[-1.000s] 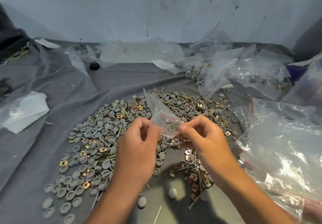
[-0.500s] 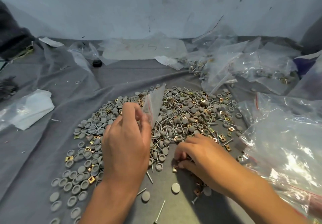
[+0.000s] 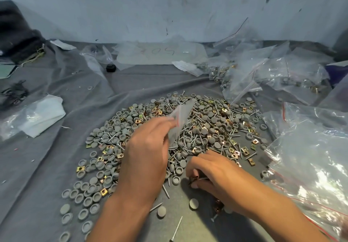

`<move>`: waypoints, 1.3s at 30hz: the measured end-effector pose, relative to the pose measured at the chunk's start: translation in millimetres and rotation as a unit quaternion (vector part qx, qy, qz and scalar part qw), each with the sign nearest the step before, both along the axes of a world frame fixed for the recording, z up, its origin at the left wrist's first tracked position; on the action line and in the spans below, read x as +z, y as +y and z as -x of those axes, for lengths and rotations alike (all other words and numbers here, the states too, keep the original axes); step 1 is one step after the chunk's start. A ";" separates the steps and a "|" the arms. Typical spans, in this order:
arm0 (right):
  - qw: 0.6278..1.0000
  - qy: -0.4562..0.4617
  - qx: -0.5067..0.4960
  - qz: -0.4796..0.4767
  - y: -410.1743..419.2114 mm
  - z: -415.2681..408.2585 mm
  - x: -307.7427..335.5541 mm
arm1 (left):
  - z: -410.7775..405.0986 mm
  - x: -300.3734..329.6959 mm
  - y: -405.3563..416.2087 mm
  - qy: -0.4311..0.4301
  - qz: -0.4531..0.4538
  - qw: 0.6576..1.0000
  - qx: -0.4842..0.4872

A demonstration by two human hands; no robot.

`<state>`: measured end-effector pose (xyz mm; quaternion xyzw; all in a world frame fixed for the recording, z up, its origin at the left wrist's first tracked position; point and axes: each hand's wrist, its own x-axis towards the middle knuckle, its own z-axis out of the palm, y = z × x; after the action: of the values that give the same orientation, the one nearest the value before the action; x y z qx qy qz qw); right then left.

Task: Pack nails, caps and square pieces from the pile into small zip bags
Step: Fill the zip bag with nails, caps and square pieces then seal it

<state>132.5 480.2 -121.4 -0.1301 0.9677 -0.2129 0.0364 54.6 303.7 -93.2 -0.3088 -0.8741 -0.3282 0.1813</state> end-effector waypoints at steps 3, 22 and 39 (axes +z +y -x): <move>1.000 0.001 0.009 0.000 1.9 1.6 -2.0 | 0.9 -1.0 1.2 -0.041 0.024 0.998 -0.042; 0.916 0.389 -0.087 0.053 -9.8 0.7 21.8 | -10.4 -2.8 9.7 -0.101 0.063 0.987 -0.112; 0.984 -0.046 -0.066 -0.158 17.6 -16.7 22.7 | -3.1 1.2 0.0 0.018 0.074 0.996 0.044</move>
<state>149.2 497.8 -98.7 -0.0487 0.9929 -0.0648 0.0872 57.7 303.7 -92.0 -0.2885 -0.9052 -0.2493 0.1877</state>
